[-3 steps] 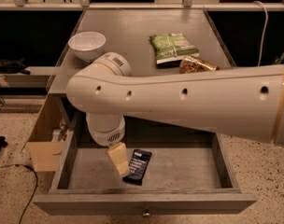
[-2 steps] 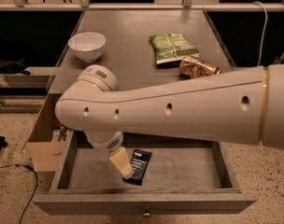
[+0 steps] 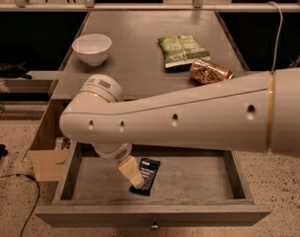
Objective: Pick rxbar blueberry from top drawer and place on counter
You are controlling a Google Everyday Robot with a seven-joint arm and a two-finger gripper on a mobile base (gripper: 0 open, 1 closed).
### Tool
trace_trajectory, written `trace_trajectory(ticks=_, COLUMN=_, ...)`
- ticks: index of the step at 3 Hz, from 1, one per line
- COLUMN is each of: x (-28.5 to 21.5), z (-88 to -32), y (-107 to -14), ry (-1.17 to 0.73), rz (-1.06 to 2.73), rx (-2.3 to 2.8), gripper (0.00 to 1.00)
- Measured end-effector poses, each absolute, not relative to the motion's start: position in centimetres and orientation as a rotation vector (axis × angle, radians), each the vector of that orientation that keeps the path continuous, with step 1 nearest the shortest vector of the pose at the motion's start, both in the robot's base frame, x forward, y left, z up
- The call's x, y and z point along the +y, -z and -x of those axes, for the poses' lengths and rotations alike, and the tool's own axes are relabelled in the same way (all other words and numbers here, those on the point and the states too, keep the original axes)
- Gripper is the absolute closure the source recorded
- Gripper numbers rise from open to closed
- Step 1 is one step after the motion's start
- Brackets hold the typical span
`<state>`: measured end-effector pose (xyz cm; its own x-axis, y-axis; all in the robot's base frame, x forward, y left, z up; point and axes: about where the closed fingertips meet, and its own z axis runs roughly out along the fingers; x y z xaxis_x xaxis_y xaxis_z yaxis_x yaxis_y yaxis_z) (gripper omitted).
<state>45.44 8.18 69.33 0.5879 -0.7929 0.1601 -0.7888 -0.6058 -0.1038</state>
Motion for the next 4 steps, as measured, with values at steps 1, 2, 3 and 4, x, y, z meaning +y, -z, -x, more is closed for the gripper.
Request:
trace_trajectory(ticks=1, x=6.8, z=-46.4, y=-67.9, ry=0.411, rz=2.82, rx=1.373, gripper=0.0)
trace_trajectory(ticks=2, x=4.5, z=-47.4, y=-66.3, ry=0.475, rz=2.85, rx=1.408, gripper=0.0)
trace_trajectory(ticks=3, x=1.8, z=-48.1, y=-64.9, ry=0.489, rz=2.853, rx=1.47, gripper=0.0)
trace_trajectory(ticks=4, x=-1.3, z=-47.6, y=-63.6, ry=0.461, rz=2.822, rx=1.558, gripper=0.0)
